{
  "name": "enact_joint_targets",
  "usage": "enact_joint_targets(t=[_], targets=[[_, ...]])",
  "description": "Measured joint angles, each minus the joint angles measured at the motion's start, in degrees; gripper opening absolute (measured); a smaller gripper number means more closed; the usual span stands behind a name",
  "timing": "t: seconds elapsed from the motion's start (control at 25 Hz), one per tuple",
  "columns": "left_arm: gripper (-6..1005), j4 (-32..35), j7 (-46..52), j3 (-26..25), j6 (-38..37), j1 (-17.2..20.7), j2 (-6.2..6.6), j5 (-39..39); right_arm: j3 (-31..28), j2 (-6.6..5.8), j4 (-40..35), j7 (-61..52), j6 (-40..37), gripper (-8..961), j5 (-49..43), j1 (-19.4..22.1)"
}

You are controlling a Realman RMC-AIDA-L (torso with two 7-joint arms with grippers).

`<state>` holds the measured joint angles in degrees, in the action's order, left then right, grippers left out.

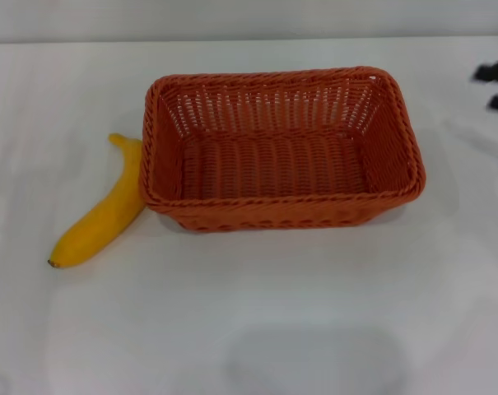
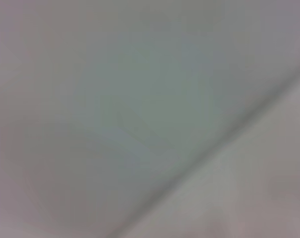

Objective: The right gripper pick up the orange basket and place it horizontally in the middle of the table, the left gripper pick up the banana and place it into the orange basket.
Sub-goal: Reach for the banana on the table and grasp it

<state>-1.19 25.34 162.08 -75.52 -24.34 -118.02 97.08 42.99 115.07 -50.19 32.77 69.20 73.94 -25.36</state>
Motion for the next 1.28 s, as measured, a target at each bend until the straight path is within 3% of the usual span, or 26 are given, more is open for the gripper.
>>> enact_joint_targets(t=[0.12,0.24,0.36,0.52,0.72,0.84,1.0,1.08,1.28], targets=[[861,-0.2,0.1,0.0,0.1,0.0,-0.97,3.8,-5.7,0.17,4.0,11.1,-1.2,663,7.1,0.8],[861,0.2,1.6,0.1,1.4,-0.2,-0.97,5.4,-9.0,0.07,11.8,27.0,-2.3,663,18.5,1.0],[861,-0.5,9.1,0.6,5.5,-0.9,-0.7,4.0,-12.6,0.23,22.7,49.9,-2.8,664,32.8,1.2],[861,-4.6,28.4,0.8,10.5,-2.0,0.16,-6.7,-14.5,0.38,36.1,82.3,1.2,663,50.8,1.1],[860,-13.5,57.2,0.8,9.0,-3.2,1.92,-26.0,-14.7,0.59,43.0,116.2,7.6,659,59.6,0.5],[860,-19.8,68.5,0.8,3.0,-4.4,3.83,-36.8,-14.7,0.35,42.9,123.5,4.5,658,59.9,0.2],[860,-30.2,82.0,0.9,-8.8,-7.9,7.35,-52.2,-15.3,0.12,41.9,122.7,-1.6,658,60.4,-0.4],[860,-36.7,88.3,1.0,-15.1,-10.7,8.41,-61.3,-16.3,0.12,41.8,122.0,-3.6,659,60.6,-0.6],[857,-47.8,91.1,1.0,-25.8,-17.9,10.61,-81.0,-18.6,0.11,41.9,120.8,-6.9,659,60.6,-1.1]])
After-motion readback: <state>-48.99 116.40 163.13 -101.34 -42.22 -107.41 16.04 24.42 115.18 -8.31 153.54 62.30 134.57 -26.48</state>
